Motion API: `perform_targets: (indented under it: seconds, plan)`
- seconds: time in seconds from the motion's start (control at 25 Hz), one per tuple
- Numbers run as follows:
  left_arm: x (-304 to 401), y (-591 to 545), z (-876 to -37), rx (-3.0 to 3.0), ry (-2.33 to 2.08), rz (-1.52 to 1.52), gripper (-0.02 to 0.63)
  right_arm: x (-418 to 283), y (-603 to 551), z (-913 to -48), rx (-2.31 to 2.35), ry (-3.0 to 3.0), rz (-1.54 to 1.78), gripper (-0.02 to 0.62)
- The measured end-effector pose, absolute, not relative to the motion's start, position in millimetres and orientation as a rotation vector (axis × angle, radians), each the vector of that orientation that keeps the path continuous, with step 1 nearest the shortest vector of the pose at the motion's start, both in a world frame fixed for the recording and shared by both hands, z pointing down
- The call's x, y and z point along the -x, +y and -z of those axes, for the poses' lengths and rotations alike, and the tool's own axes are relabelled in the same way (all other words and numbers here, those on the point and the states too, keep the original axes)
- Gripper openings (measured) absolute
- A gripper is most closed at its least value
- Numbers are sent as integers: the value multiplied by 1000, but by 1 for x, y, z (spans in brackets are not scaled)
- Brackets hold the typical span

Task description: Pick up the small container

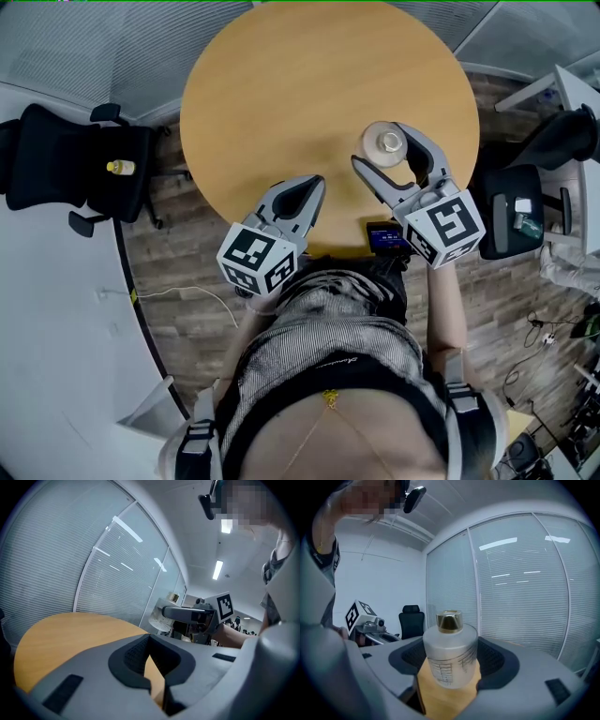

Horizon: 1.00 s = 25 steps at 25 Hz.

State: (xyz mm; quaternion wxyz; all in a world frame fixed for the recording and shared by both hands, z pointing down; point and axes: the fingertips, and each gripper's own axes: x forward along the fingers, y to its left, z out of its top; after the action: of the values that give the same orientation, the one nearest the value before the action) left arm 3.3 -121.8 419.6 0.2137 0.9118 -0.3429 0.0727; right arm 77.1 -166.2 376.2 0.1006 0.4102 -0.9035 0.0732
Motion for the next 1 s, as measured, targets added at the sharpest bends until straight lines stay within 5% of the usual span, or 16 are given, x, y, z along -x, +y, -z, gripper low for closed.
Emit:
perform_targets:
  seconds: [1.0]
  plan:
    - [-16, -129, -398, -2588, -933, -147, 5, -80, -159, -361, -1268, -2684, -187, 339]
